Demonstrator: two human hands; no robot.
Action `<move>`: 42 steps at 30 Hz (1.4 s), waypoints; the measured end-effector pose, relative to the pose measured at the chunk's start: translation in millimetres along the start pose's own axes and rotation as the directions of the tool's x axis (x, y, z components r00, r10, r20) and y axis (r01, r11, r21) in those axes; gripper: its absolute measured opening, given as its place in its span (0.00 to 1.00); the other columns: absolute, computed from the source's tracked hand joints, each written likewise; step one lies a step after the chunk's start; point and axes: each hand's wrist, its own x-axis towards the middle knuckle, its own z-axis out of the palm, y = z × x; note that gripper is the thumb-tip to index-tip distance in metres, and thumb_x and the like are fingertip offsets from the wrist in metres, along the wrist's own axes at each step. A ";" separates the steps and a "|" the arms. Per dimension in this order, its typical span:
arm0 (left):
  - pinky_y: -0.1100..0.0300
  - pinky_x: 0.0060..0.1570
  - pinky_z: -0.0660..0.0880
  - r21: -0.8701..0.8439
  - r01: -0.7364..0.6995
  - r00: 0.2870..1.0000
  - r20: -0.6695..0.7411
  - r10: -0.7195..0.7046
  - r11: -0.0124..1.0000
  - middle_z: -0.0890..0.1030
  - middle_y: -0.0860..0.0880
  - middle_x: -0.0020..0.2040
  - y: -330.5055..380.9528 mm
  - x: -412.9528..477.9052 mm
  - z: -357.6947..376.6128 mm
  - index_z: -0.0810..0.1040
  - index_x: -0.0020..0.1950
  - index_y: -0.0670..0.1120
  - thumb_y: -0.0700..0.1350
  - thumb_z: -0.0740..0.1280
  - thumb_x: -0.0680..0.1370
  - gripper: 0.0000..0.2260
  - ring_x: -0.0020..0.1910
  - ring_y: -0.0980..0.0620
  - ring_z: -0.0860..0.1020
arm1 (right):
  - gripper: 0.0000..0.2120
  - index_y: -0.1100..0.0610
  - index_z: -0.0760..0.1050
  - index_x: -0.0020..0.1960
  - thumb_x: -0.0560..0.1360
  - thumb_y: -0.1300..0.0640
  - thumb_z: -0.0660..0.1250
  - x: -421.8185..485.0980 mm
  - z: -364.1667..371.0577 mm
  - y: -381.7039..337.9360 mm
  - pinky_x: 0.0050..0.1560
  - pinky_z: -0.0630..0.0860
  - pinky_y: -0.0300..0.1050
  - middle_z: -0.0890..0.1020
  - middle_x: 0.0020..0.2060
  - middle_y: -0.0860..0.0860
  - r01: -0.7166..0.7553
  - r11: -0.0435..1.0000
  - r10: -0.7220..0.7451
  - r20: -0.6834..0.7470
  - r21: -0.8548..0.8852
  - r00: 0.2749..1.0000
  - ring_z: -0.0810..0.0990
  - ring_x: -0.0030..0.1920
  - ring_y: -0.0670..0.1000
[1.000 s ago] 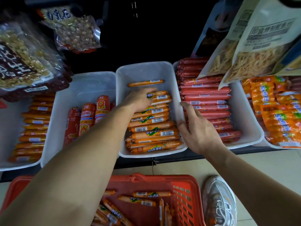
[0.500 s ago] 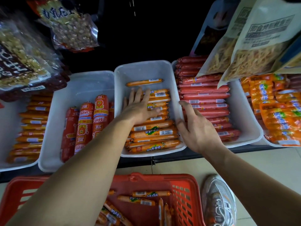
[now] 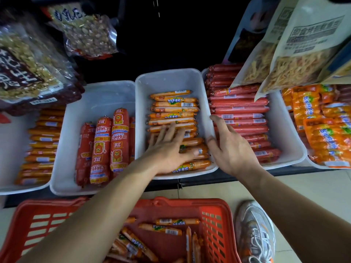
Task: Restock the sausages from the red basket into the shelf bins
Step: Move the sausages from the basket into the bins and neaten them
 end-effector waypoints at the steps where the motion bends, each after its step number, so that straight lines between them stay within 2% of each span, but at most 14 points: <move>1: 0.41 0.76 0.36 0.051 -0.021 1.000 0.014 0.021 0.998 0.28 0.54 0.78 2.7 -3.3 6.1 0.38 0.80 0.58 0.75 0.50 0.74 0.42 0.77 0.49 0.30 | 0.25 0.45 0.57 0.76 0.81 0.49 0.58 -0.5 -0.3 -0.6 0.43 0.71 0.51 0.78 0.58 0.56 -0.001 1.000 0.001 -0.003 0.002 1.000 0.80 0.50 0.61; 4: 0.42 0.76 0.37 0.157 -0.117 0.991 -0.052 0.126 0.981 0.30 0.55 0.78 -6.5 4.5 5.7 0.41 0.81 0.58 0.73 0.48 0.76 0.38 0.78 0.50 0.31 | 0.24 0.45 0.56 0.76 0.81 0.49 0.58 -0.3 -0.3 -0.1 0.45 0.74 0.54 0.78 0.59 0.56 -0.006 1.000 0.006 -0.003 -0.001 1.000 0.80 0.51 0.61; 7: 0.42 0.77 0.39 0.252 -0.152 0.981 -0.084 0.178 0.956 0.32 0.54 0.79 -20.3 25.1 -8.3 0.42 0.81 0.58 0.69 0.49 0.79 0.34 0.78 0.49 0.32 | 0.24 0.44 0.56 0.76 0.81 0.49 0.58 0.8 0.7 1.9 0.45 0.73 0.54 0.78 0.61 0.56 -0.002 1.000 0.002 0.001 0.003 1.000 0.80 0.51 0.62; 12: 0.45 0.76 0.35 0.103 -0.159 0.970 -0.167 0.174 0.982 0.34 0.56 0.79 -11.5 24.6 -23.3 0.40 0.80 0.61 0.72 0.53 0.76 0.38 0.78 0.51 0.32 | 0.25 0.44 0.56 0.76 0.81 0.49 0.58 1.8 1.8 3.6 0.44 0.74 0.55 0.78 0.60 0.57 0.006 1.000 -0.006 0.000 0.008 1.000 0.80 0.50 0.63; 16: 0.44 0.76 0.36 0.197 -0.199 0.978 -0.021 0.207 0.960 0.31 0.58 0.78 -10.9 13.1 -1.2 0.38 0.79 0.63 0.74 0.57 0.74 0.42 0.77 0.51 0.31 | 0.25 0.45 0.57 0.76 0.81 0.50 0.59 1.6 2.6 4.3 0.45 0.73 0.55 0.78 0.60 0.58 0.007 1.000 -0.007 -0.001 0.010 1.000 0.80 0.50 0.64; 20: 0.42 0.76 0.37 0.243 -0.191 0.976 -0.061 0.211 0.951 0.29 0.58 0.77 -18.6 31.6 -9.9 0.38 0.79 0.62 0.68 0.57 0.78 0.38 0.77 0.51 0.30 | 0.25 0.44 0.57 0.76 0.81 0.50 0.59 1.5 2.9 5.5 0.45 0.73 0.54 0.78 0.62 0.57 0.003 1.000 -0.003 0.003 -0.001 1.000 0.80 0.51 0.63; 25: 0.43 0.76 0.38 0.233 -0.175 0.977 -0.078 0.197 0.957 0.35 0.56 0.80 -14.2 30.8 -31.8 0.40 0.80 0.61 0.70 0.57 0.77 0.39 0.79 0.51 0.35 | 0.24 0.45 0.57 0.76 0.82 0.49 0.58 2.2 0.3 1.0 0.45 0.74 0.55 0.77 0.63 0.56 -0.007 0.999 0.007 0.004 -0.031 1.000 0.80 0.52 0.62; 28: 0.45 0.78 0.42 0.141 -0.180 0.963 -0.176 0.203 0.974 0.41 0.55 0.81 -13.4 -8.0 -37.5 0.43 0.81 0.60 0.69 0.58 0.77 0.38 0.80 0.52 0.40 | 0.24 0.48 0.57 0.76 0.81 0.48 0.56 0.0 -7.6 -9.2 0.42 0.72 0.53 0.75 0.62 0.56 0.001 0.977 0.005 0.026 -0.215 1.000 0.79 0.54 0.62; 30: 0.47 0.78 0.49 0.059 -0.162 0.962 -0.214 0.171 0.985 0.46 0.55 0.82 -21.1 -45.9 -36.9 0.47 0.81 0.59 0.67 0.59 0.78 0.36 0.80 0.52 0.47 | 0.25 0.53 0.58 0.75 0.81 0.46 0.55 -0.3 -18.4 -23.5 0.45 0.75 0.54 0.73 0.63 0.56 0.036 0.912 -0.001 0.085 -0.409 0.996 0.76 0.59 0.61; 32: 0.49 0.76 0.59 -0.006 -0.101 0.965 -0.242 0.097 0.995 0.53 0.57 0.81 -31.9 -86.9 -37.1 0.52 0.81 0.58 0.65 0.60 0.78 0.34 0.79 0.53 0.56 | 0.25 0.55 0.62 0.73 0.81 0.43 0.54 0.4 -35.6 -45.1 0.51 0.76 0.56 0.72 0.64 0.57 0.060 0.854 0.009 0.131 -0.517 0.991 0.74 0.62 0.60; 34: 0.51 0.73 0.64 -0.036 -0.025 0.965 -0.262 0.014 0.999 0.57 0.56 0.80 -39.9 -130.3 -40.9 0.55 0.80 0.56 0.63 0.62 0.79 0.33 0.77 0.51 0.61 | 0.25 0.55 0.65 0.72 0.81 0.42 0.55 -1.5 -57.3 -75.8 0.54 0.76 0.57 0.70 0.64 0.57 0.079 0.845 0.016 0.174 -0.528 0.985 0.72 0.63 0.60; 37: 0.53 0.70 0.66 -0.099 0.054 0.949 -0.306 -0.082 0.994 0.61 0.54 0.79 -43.9 -193.6 -49.0 0.57 0.80 0.56 0.60 0.62 0.79 0.31 0.76 0.49 0.64 | 0.26 0.54 0.64 0.74 0.80 0.42 0.57 -11.9 -90.7 -127.0 0.59 0.75 0.58 0.67 0.69 0.57 0.184 0.838 -0.058 0.252 -0.513 0.966 0.70 0.67 0.62; 42: 0.55 0.70 0.66 -0.166 0.084 0.920 -0.365 -0.140 0.983 0.63 0.53 0.78 -50.0 -283.5 -47.7 0.59 0.79 0.56 0.60 0.63 0.79 0.30 0.75 0.50 0.65 | 0.27 0.52 0.64 0.75 0.80 0.42 0.59 -39.9 -123.9 -201.5 0.65 0.72 0.57 0.64 0.72 0.58 0.390 0.740 -0.157 0.424 -0.548 0.892 0.70 0.68 0.63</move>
